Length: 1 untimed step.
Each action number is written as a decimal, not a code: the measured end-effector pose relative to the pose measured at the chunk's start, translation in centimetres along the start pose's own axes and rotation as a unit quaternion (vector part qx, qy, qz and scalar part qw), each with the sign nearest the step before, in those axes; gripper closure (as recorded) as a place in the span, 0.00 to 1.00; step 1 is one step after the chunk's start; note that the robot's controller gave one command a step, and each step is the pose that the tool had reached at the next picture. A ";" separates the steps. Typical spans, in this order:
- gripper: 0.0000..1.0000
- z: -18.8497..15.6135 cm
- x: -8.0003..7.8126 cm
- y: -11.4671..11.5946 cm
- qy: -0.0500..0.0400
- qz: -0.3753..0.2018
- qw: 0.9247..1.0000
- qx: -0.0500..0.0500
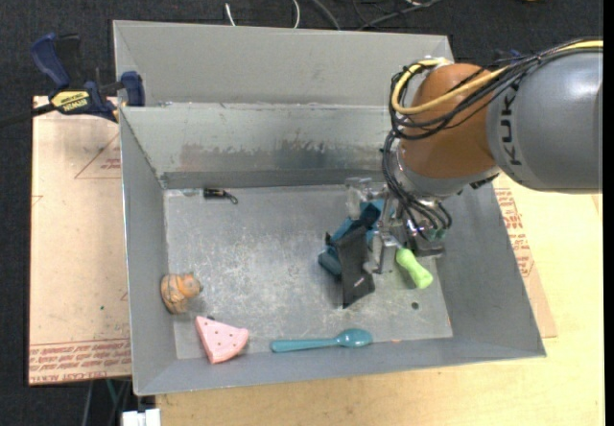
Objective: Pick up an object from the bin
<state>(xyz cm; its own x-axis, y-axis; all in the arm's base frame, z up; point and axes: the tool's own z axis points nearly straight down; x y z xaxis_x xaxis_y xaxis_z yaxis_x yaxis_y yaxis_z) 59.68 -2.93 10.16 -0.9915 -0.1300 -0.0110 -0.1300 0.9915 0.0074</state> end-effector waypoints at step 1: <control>0.00 0.8 0.3 -0.5 -0.006 0.068 0.998 -0.001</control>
Offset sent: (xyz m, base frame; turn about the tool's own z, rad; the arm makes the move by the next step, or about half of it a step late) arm 0.0025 -0.0061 -0.0316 -0.2601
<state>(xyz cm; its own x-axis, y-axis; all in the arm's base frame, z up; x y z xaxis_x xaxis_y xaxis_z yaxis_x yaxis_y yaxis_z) 59.42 -3.48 9.32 -0.9998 0.0056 -0.0216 0.0053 0.9999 0.0125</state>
